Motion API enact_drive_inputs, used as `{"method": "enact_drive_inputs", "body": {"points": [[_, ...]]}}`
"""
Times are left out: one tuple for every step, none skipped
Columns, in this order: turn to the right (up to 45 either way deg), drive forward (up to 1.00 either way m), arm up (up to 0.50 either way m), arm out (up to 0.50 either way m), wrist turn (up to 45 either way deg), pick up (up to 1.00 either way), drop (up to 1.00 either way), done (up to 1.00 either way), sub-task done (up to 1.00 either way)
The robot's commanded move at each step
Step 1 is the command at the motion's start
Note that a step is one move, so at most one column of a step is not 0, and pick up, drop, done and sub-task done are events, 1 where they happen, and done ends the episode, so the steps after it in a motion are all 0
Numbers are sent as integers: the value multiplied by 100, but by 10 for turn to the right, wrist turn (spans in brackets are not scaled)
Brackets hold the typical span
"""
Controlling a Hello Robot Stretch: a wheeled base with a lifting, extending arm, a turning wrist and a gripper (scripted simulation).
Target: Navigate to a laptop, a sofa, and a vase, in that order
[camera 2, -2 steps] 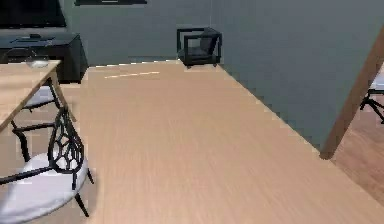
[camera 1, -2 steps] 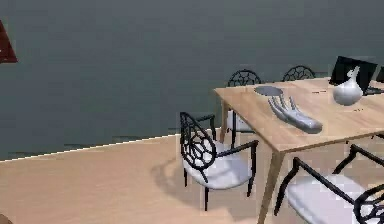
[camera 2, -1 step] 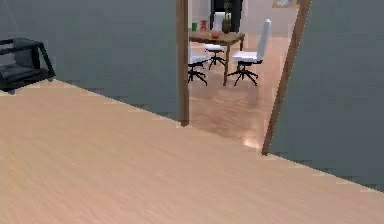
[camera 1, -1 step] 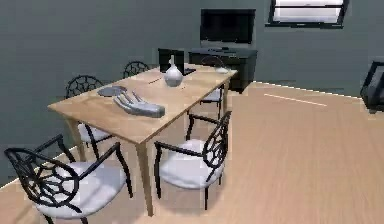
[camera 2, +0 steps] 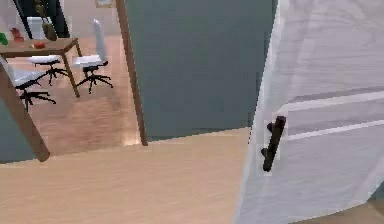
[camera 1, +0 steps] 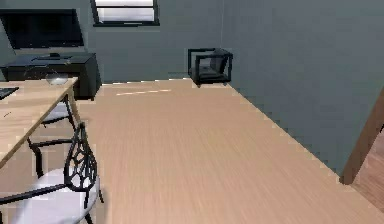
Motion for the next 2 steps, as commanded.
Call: {"method": "enact_drive_inputs", "body": {"points": [[0, 70, 0, 0, 0, 0, 0, 0, 0], [-120, 0, 0, 0, 0, 0, 0, 0, 0]]}}
